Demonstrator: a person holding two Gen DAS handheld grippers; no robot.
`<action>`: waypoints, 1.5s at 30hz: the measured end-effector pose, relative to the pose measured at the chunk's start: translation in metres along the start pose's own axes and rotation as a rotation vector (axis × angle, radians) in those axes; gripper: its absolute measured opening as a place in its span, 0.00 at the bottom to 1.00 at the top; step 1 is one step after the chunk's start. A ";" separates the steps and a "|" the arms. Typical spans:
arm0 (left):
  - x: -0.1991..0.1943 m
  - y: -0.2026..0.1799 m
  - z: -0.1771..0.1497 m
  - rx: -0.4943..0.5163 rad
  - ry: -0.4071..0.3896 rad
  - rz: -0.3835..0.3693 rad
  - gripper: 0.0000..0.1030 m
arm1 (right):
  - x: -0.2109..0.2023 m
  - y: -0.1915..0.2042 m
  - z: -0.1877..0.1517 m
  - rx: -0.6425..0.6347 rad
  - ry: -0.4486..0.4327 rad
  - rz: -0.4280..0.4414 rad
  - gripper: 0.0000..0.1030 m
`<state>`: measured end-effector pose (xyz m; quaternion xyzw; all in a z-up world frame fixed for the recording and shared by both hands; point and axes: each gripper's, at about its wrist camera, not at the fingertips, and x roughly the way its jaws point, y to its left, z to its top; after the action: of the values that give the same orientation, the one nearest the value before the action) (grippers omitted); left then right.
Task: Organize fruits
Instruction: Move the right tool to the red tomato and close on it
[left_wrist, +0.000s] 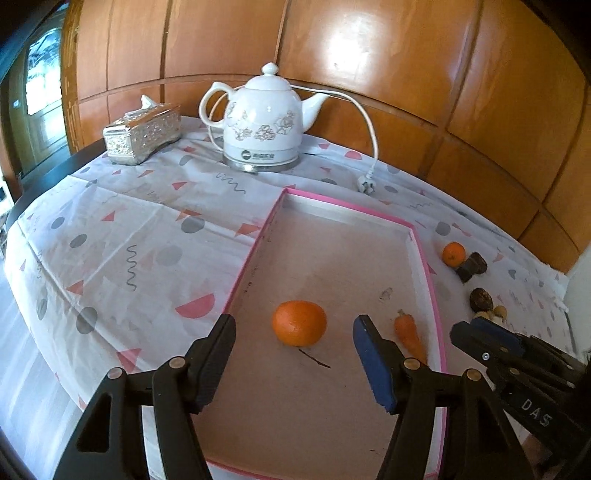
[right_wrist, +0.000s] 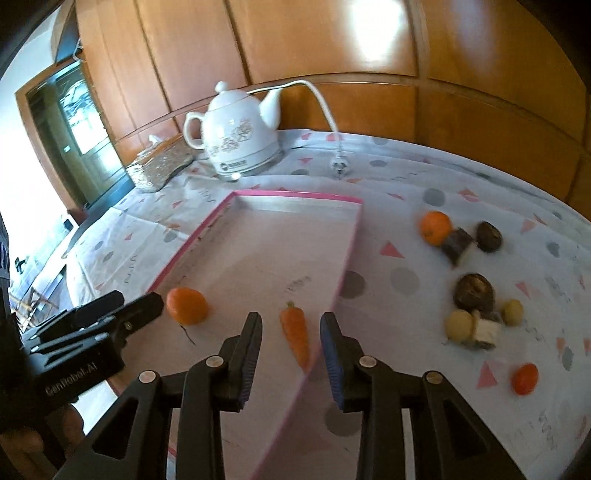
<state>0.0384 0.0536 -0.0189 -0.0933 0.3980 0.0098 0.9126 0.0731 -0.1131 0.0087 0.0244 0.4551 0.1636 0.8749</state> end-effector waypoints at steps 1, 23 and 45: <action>-0.001 -0.002 0.000 0.005 0.000 -0.007 0.65 | -0.003 -0.005 -0.003 0.015 -0.004 -0.009 0.32; -0.007 -0.066 -0.019 0.178 0.032 -0.168 0.68 | -0.057 -0.140 -0.071 0.327 -0.021 -0.252 0.32; -0.006 -0.112 -0.038 0.342 0.063 -0.275 0.68 | -0.027 -0.172 -0.062 0.275 -0.004 -0.350 0.31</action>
<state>0.0175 -0.0625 -0.0215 0.0090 0.4057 -0.1853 0.8950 0.0542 -0.2902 -0.0390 0.0647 0.4688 -0.0542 0.8793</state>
